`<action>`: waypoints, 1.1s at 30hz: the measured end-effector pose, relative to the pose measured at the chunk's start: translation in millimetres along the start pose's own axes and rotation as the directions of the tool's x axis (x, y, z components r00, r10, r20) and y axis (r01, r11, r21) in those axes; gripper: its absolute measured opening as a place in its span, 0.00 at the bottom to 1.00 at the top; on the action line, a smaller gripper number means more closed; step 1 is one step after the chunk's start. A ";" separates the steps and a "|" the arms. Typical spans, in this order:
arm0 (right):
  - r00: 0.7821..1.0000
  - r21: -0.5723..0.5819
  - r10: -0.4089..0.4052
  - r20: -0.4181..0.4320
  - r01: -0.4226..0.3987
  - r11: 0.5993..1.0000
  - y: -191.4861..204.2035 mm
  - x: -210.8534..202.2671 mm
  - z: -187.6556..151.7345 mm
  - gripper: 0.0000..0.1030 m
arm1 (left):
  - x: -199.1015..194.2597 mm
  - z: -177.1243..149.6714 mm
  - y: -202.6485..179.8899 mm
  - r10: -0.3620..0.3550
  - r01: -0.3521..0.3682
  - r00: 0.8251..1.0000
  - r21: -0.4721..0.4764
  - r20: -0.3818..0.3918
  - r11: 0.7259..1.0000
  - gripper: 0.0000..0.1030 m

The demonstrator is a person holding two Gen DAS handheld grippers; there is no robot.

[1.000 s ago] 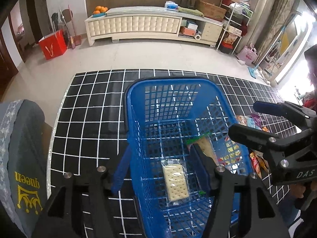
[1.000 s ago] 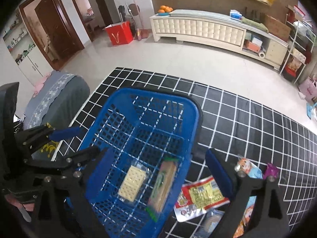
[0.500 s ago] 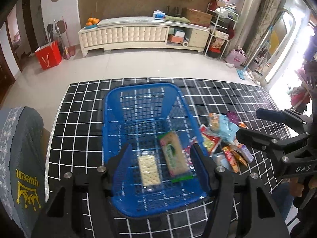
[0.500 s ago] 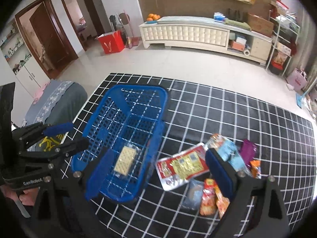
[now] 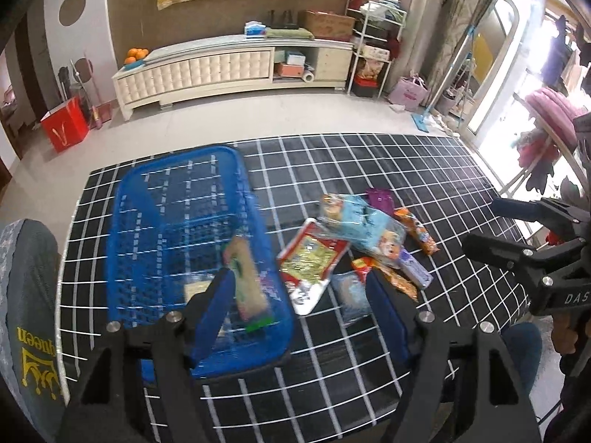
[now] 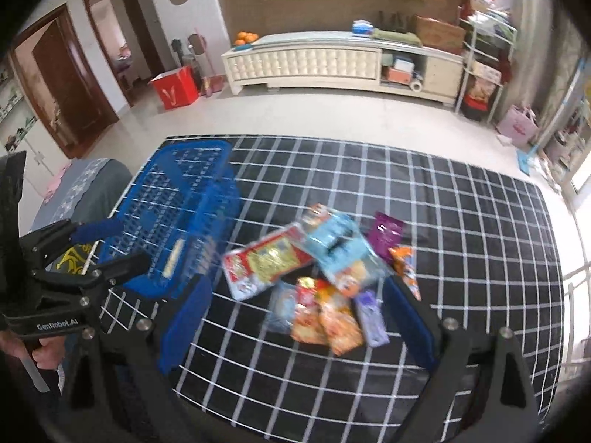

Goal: Organize snacks
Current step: 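Move both tools back over the snack pile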

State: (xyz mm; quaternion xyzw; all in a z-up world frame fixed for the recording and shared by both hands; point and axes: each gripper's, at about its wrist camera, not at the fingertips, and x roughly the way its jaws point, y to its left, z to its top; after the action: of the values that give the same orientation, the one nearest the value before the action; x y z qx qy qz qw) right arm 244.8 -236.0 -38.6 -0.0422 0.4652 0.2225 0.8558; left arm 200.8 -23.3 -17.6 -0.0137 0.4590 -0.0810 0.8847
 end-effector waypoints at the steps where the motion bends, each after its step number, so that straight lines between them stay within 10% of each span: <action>1: 1.000 0.008 -0.006 -0.006 0.006 1.000 -7.2 0.4 -4.2 0.93 | 3.1 -1.8 -5.6 -0.009 0.009 1.000 0.004 -0.005 1.000 0.69; 18: 0.991 -0.068 -0.084 -0.103 0.077 0.995 -44.4 39.4 -84.6 0.93 | 67.8 -68.1 -96.1 -0.024 0.044 0.993 0.168 -0.120 0.985 0.79; 33: 0.980 -0.175 -0.120 -0.160 0.091 0.980 -31.1 96.9 -99.2 0.88 | 118.1 -102.1 -82.2 -0.004 0.032 0.974 0.121 -0.225 0.992 0.79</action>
State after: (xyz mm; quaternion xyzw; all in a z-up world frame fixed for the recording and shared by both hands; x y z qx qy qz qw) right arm 226.2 -258.5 -177.7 -0.1571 0.5131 0.2103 0.8172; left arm 173.7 -117.8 -164.2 0.0463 0.5500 -0.1181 0.8255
